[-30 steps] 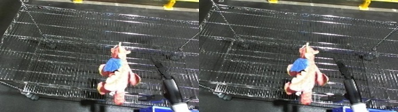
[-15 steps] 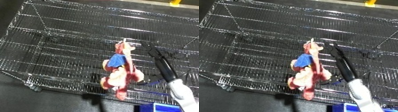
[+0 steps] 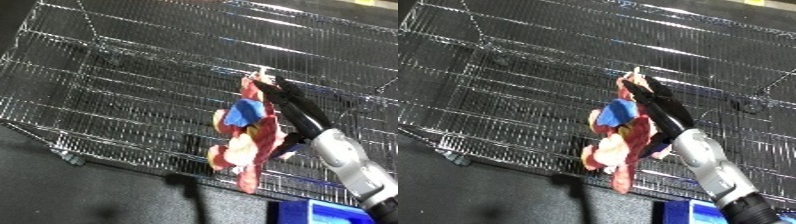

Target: Pick up the object and place it into the box

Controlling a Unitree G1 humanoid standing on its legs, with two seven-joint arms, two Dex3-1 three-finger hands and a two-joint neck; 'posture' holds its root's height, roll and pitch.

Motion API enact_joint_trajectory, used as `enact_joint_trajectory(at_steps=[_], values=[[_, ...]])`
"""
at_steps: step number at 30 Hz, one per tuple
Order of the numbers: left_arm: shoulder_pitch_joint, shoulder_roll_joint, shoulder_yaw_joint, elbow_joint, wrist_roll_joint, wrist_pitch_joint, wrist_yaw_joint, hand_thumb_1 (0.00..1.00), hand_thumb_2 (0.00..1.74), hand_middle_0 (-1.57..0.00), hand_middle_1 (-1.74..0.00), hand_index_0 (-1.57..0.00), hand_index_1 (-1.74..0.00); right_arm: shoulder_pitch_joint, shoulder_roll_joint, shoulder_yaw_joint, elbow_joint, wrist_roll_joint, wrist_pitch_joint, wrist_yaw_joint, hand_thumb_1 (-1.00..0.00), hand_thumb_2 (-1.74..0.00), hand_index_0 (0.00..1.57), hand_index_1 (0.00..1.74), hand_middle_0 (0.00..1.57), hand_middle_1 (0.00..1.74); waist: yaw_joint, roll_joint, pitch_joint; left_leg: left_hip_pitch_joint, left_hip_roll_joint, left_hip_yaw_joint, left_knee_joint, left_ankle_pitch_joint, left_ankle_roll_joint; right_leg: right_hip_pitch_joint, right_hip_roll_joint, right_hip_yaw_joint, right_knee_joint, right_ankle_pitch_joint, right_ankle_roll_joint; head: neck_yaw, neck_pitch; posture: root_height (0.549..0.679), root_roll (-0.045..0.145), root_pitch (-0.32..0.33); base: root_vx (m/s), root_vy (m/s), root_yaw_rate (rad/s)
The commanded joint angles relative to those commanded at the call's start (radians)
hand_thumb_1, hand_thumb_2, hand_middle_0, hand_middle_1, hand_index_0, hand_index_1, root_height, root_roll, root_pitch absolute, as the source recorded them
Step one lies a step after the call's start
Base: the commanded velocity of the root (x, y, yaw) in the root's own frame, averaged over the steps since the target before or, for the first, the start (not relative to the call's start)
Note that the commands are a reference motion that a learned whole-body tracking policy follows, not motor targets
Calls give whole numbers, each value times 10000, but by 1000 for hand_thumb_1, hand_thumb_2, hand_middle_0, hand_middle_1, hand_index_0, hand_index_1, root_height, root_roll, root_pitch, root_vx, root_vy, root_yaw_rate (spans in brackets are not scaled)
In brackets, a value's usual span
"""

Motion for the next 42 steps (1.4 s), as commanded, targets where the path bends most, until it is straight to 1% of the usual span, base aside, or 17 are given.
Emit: enact_joint_trajectory(at_steps=[3, 7, 12, 15, 18, 22, 28, 34, 38, 42], values=[[-52, 5, -71, 18, -29, -68, 14, 1000, 1740, -1570, -1740, -1570, -1740, -201, 180, 380, 641, -251, 137, 113, 0, 0, 0, 0, 0, 0, 98, 41, 46, -104, -26, -38, 39, -12, 11, -63, -14, 1, -19, 34, 4, 178, 81, 635, 26, -138, 5, 11, 27], [-77, 13, -126, -6, -33, -146, 29, 1000, 1740, -1570, -1740, -1570, -1740, -360, 436, 742, 1508, -598, 329, 243, 0, 0, 0, 0, 0, 0, 228, 116, 102, -209, -54, -74, 85, -38, 24, -148, -34, -18, -7, 51, 7, 316, 249, 635, 23, -130, 12, 11, 37], [-163, 20, -178, -34, -26, -230, 71, 1000, 1740, -1570, -1740, -1570, -1740, -575, 847, 987, 2564, -813, 488, 291, 0, 0, 0, 0, 0, 0, 356, 201, 196, -348, -71, -107, 119, -49, 32, -268, -66, -36, 4, 68, 15, 481, 356, 634, 21, -120, 6, 5, 18], [-224, 2, -227, -42, -31, -245, 83, 1000, 1740, -1570, -1740, -1570, -1740, -835, 1155, 1203, 3393, -985, 450, 341, 0, 0, 0, 0, 0, 0, 417, 236, 258, -403, -73, -123, 151, -51, 31, -319, -66, -30, 25, 66, 6, 547, 454, 634, 21, -117, 0, 4, 14], [-271, -13, -241, -65, -36, -277, 63, 1000, 1740, -1570, -1740, -1570, -1740, -1113, 1385, 1481, 4222, -1281, 368, 427, 0, 0, 0, 0, 0, 0, 462, 262, 288, -440, -75, -137, 168, -54, 23, -351, -64, -26, 38, 53, -6, 598, 479, 633, 21, -114, 2, 5, 11], [-351, -33, -249, -122, -16, -291, 68, 1000, 1740, -1570, -1740, -1570, -1740, -1285, 1677, 1575, 4890, -1410, 330, 421, -200, -348, 314, 348, 314, 348, 476, 283, 303, -457, -70, -139, 170, -63, 24, -367, -60, -38, 67, 25, -15, 530, 584, 633, 21, -111, 8, 1, 15], [-471, -83, -200, -111, 54, -308, 175, 1000, 1740, -1570, -1740, -1570, -1740, -1355, 1954, 1465, 4845, -1315, 311, 262, -500, -870, 785, 870, 785, 870, 401, 266, 321, -384, -37, -76, 92, -78, 33, -369, -47, -23, 52, 14, -19, 418, 988, 634, 22, -110, 9, 5, -39], [-539, -128, -103, -82, 27, -338, 231, 1000, 1740, -1570, -1740, -1570, -1740, -1403, 2135, 1375, 4693, -1322, 327, 115, -800, -1392, 1256, 1392, 1256, 1392, 299, 240, 286, -287, 17, -14, 0, -75, 35, -328, -33, -11, 7, -34, -16, 326, 1007, 634, 22, -110, 4, 2, -40], [-559, -146, -59, 2, -89, -344, 255, 1000, 1740, -1570, -1740, -1570, -1740, -1448, 2121, 1273, 4554, -1266, 361, -14, -1000, -1740, 1570, 1740, 1570, 1740, 254, 219, 273, -221, 46, 8, -64, -63, 27, -275, -20, -7, -23, -78, -23, 366, 986, 634, 22, -111, -9, -5, -18], [-571, -133, -54, 120, -176, -331, 218, 1000, 1740, -1570, -1740, -1570, -1740, -1420, 1965, 1192, 4324, -1241, 396, -63, -1000, -1740, 1570, 1740, 1570, 1740, 224, 202, 243, -154, 50, 25, -111, -48, 10, -230, -15, -2, -54, -86, -28, 478, 923, 634, 23, -114, -8, -8, -15]])
